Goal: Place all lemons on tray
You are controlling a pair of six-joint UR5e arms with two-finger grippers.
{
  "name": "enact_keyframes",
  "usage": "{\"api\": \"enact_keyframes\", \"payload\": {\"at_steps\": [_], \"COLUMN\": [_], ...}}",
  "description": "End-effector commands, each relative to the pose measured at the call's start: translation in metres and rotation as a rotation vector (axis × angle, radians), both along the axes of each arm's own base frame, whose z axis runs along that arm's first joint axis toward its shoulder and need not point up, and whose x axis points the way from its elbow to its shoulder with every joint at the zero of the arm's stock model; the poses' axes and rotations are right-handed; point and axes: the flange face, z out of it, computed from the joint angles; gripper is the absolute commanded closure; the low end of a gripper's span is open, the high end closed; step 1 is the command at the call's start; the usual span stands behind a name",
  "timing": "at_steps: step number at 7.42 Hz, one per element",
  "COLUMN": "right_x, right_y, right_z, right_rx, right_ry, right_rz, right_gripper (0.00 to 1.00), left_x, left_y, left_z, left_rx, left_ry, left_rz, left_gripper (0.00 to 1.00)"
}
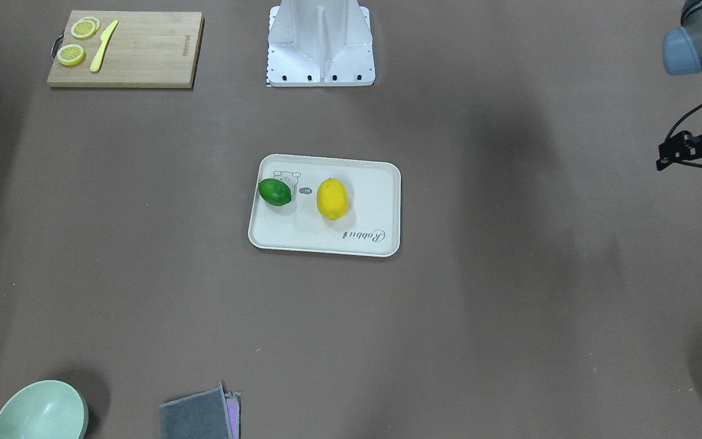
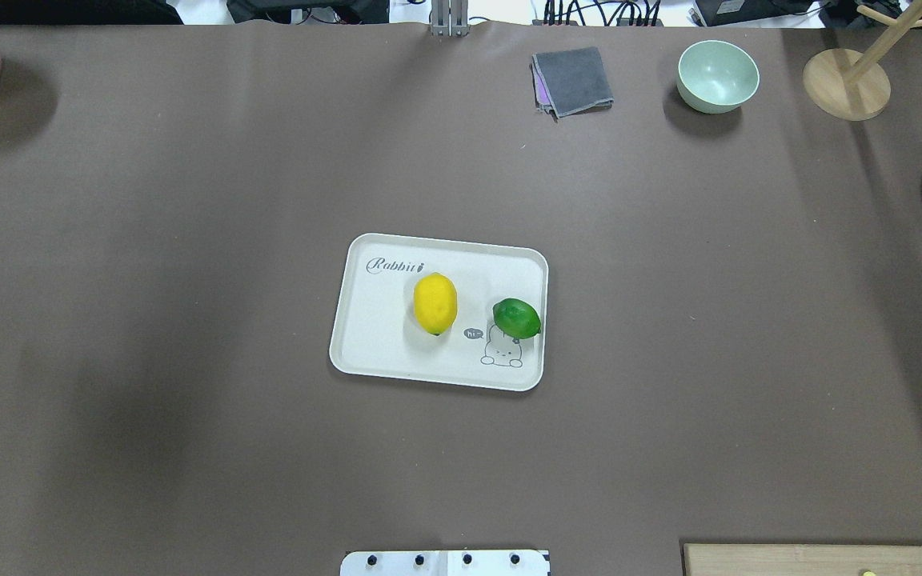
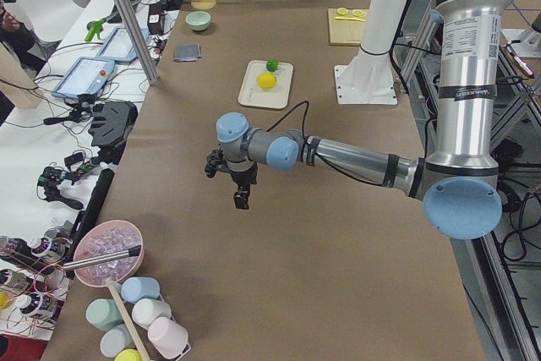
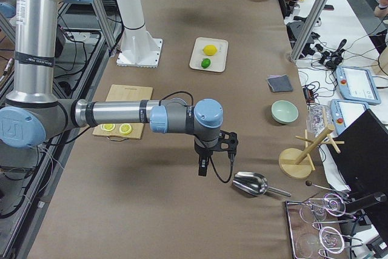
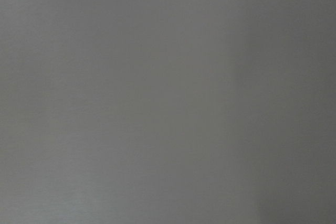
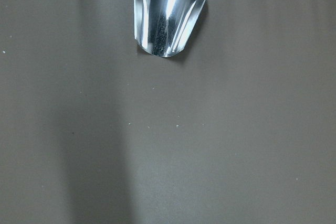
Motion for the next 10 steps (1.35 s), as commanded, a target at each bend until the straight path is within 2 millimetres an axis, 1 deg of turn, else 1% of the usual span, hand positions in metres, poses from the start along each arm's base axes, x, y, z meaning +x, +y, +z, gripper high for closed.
{"api": "enact_keyframes", "payload": {"at_steps": [1, 2, 3, 4, 5, 6, 7, 8, 9, 10], "right_x": [0.001, 0.001, 0.001, 0.001, 0.001, 0.003, 0.005, 0.007, 0.005, 0.005], "right_y": [0.0, -0.001, 0.001, 0.008, 0.014, 0.015, 0.015, 0.016, 0.014, 0.013], "right_z": [0.005, 0.005, 0.004, 0.012, 0.015, 0.017, 0.022, 0.027, 0.04, 0.034], "right_rx": [-0.009, -0.008, -0.002, -0.03, -0.025, -0.033, -0.044, -0.048, -0.076, -0.057], "right_ry": [-0.008, -0.012, -0.011, -0.015, 0.0, 0.017, 0.051, 0.071, 0.044, 0.039], "right_rz": [0.002, 0.004, 0.004, 0.005, 0.003, 0.004, 0.011, 0.012, 0.007, 0.006], "right_gripper": [0.01, 0.0, 0.0, 0.0, 0.0, 0.0, 0.0, 0.0, 0.0, 0.0], "left_x": [-0.052, -0.075, -0.085, -0.099, -0.118, -0.131, -0.144, -0.149, -0.149, -0.149], "left_y": [0.018, 0.02, 0.022, 0.026, 0.033, 0.047, 0.053, 0.056, 0.057, 0.057], "left_z": [0.032, 0.03, 0.032, 0.04, 0.047, 0.065, 0.08, 0.082, 0.082, 0.082], "left_rx": [0.02, -0.021, -0.061, -0.096, -0.111, -0.118, -0.136, -0.161, -0.161, -0.161], "left_ry": [0.068, 0.087, 0.082, 0.083, 0.082, 0.078, 0.081, 0.077, 0.075, 0.072], "left_rz": [0.015, -0.033, -0.056, -0.088, -0.131, -0.126, -0.12, -0.129, -0.129, -0.127], "left_gripper": [0.02, 0.02, 0.02, 0.02, 0.02, 0.02, 0.02, 0.02, 0.02, 0.02]}}
